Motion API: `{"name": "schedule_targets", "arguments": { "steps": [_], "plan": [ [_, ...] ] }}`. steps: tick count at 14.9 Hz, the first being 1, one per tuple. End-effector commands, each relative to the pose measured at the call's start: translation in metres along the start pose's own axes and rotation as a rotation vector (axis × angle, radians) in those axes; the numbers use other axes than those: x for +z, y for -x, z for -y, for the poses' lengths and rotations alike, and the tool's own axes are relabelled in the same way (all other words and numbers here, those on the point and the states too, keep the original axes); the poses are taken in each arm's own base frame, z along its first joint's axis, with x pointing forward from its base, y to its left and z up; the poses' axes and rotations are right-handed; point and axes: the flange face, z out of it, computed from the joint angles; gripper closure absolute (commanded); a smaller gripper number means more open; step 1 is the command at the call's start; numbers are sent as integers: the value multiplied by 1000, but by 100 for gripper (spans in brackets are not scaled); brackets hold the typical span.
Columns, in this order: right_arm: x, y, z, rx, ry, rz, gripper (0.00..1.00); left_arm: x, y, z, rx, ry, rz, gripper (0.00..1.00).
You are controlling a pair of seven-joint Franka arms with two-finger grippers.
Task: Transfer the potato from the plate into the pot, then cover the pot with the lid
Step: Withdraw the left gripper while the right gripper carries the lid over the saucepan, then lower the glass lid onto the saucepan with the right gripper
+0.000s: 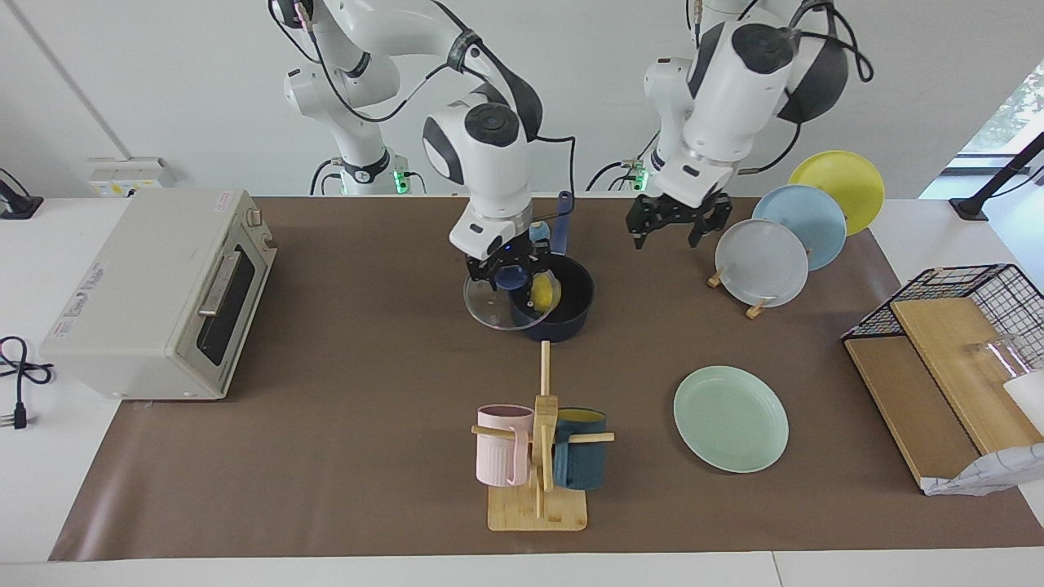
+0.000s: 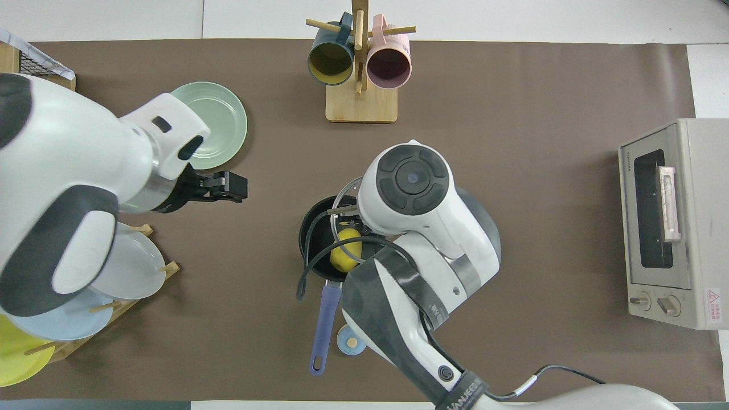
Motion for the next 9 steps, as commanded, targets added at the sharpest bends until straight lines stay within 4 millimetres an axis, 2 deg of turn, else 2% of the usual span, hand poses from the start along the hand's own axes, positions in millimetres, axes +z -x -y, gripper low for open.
{"name": "schedule_targets", "arguments": {
  "steps": [1, 3, 4, 9],
  "plan": [
    [-7, 15, 20, 55, -13, -16, 34, -28, -15, 55, 55, 13, -4, 0],
    [-7, 21, 30, 70, -25, -29, 34, -34, -21, 91, 93, -9, -10, 0],
    [-6, 23, 32, 67, -26, -30, 34, -39, -19, 100, 98, -30, -17, 0],
    [3, 29, 37, 55, -44, -54, 34, -43, -15, 110, 87, -65, 18, 0]
  ]
}}
